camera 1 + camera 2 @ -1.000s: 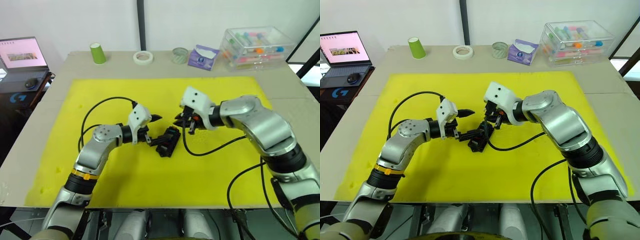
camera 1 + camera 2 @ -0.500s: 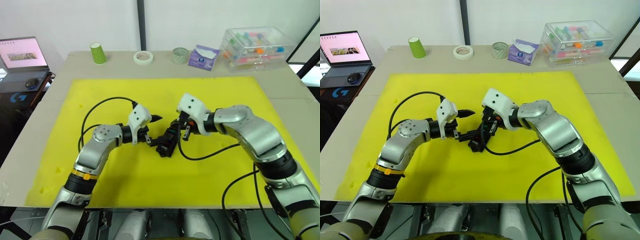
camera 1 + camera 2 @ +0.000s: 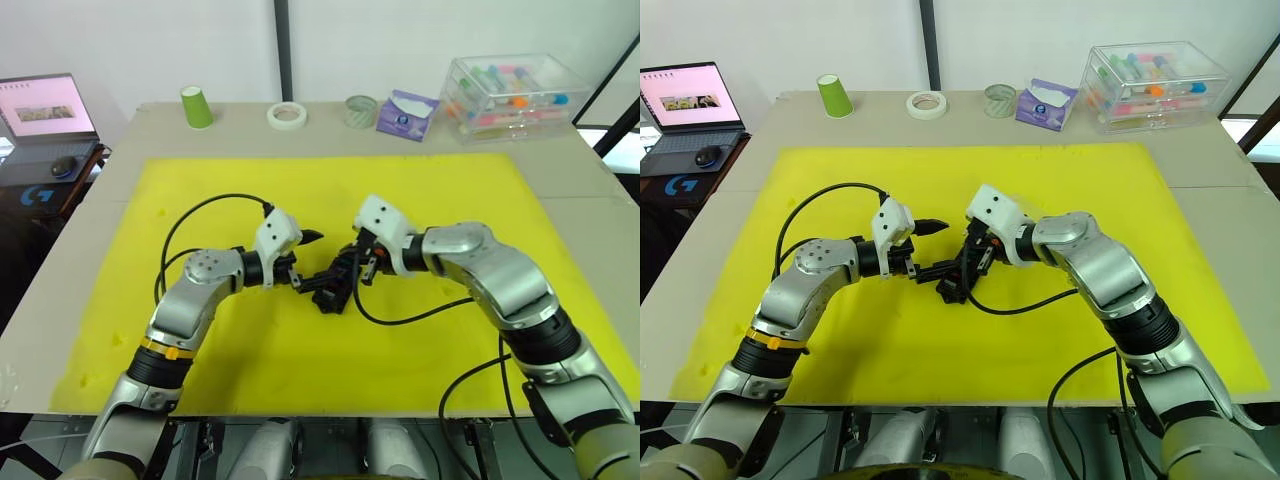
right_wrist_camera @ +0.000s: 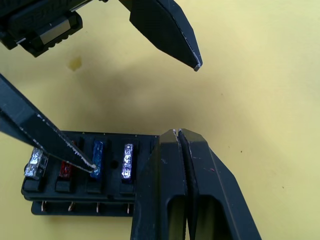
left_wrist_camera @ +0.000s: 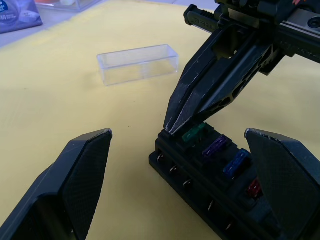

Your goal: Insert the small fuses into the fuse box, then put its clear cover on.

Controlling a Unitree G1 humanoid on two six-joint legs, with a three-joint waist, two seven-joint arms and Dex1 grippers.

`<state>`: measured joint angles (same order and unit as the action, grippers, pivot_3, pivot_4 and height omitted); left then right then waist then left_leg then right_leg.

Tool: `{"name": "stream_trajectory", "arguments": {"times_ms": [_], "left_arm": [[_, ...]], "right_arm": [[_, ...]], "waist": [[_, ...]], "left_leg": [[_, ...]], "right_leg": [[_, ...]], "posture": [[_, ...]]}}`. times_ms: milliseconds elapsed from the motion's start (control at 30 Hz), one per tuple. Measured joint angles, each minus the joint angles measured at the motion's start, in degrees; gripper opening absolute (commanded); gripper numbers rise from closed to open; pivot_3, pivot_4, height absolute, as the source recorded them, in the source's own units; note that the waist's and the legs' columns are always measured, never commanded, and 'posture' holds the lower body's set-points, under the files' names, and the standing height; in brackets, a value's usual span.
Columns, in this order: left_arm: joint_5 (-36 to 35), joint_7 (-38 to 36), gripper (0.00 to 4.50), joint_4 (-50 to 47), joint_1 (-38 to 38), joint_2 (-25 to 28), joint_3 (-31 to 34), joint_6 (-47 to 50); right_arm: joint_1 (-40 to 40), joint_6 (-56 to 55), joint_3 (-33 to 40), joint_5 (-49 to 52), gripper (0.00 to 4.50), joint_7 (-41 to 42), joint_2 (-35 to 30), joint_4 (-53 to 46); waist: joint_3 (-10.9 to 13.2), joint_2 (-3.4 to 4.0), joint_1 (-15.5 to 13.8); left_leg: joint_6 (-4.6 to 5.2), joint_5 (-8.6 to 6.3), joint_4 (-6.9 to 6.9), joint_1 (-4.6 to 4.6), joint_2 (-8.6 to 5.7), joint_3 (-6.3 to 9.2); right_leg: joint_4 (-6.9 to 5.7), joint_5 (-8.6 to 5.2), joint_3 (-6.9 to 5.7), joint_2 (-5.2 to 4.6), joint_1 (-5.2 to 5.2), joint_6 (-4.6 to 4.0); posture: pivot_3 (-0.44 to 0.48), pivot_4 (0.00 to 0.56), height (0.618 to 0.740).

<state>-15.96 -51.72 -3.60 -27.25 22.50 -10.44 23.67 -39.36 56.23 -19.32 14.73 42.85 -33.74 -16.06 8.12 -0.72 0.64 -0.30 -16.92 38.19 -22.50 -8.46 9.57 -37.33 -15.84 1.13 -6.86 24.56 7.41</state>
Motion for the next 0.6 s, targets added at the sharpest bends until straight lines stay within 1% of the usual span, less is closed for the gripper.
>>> {"name": "stream_trajectory", "arguments": {"times_ms": [333,467,600], "left_arm": [[0.0,-0.01,4.5,-0.01,0.0,0.06,0.0,0.14],[-0.02,-0.09,4.5,-0.07,-0.01,0.55,0.01,0.62],[-0.07,-0.48,4.5,-0.59,-0.06,1.18,0.12,0.66]], "right_arm": [[0.35,0.1,1.11,0.67,0.04,-0.21,0.34,0.57],[-0.25,5.02,6.97,5.31,0.04,-0.64,2.86,0.03],[-4.93,11.21,15.54,11.0,0.04,-2.56,5.09,-2.86]], "waist": [[0.0,0.0,-0.01],[0.0,0.0,0.08],[0.01,0.02,0.1]], "left_leg": [[0.0,0.0,0.0,0.0,0.0,0.0],[0.0,0.0,-0.01,0.0,0.0,0.0],[0.0,0.0,-0.03,0.0,0.0,0.01]], "right_leg": [[0.0,0.0,0.0,0.0,-0.01,0.0],[0.0,0.0,0.0,0.0,0.01,0.0],[0.0,0.0,0.01,0.01,0.02,0.0]], "posture": [[0.0,0.15,0.74],[0.0,0.15,0.74],[0.0,0.15,0.74]]}}
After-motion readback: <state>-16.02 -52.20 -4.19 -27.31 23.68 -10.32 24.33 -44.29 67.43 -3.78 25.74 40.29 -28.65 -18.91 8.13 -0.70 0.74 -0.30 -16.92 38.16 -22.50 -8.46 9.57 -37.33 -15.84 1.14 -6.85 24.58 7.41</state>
